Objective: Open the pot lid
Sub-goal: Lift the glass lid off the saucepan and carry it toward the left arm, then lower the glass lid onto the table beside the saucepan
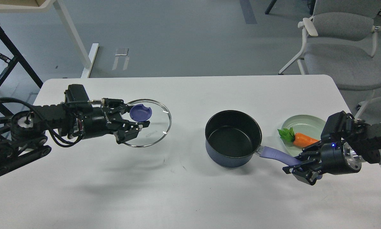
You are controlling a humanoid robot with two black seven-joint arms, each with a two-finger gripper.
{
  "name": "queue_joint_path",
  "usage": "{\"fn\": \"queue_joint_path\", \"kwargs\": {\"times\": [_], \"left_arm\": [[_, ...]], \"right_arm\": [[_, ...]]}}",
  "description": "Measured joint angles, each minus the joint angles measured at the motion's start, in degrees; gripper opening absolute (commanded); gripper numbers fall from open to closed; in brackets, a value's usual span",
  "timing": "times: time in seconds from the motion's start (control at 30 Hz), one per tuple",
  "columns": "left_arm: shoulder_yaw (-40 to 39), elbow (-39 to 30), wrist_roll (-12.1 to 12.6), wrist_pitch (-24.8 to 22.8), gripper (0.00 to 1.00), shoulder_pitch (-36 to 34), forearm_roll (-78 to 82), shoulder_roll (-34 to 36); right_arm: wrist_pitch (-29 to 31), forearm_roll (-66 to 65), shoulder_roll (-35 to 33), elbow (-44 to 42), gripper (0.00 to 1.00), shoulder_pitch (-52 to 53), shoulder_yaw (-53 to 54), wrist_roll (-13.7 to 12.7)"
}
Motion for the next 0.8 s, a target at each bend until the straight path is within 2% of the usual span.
{"fn": "queue_joint_path", "kwargs": {"times": [0.23,0.43,0.8], "left_arm": [[0.0,1.1,0.0,7.3,0.37,7.4,0.2,2.6],[0.0,4.9,0.0,12.3,0.38,12.2,0.5,2.9],[0.0,9.6,0.0,13.2,0.40,15.6,1.5,2.0]], "right_arm": [[0.0,0.0,0.0,0.0,0.33,0.1,0.0,0.0],[0.0,0.1,-0.1,0.1,0.33,0.1,0.0,0.0],[0.0,0.2,-0.1,0.1,0.34,0.1,0.0,0.0]]}}
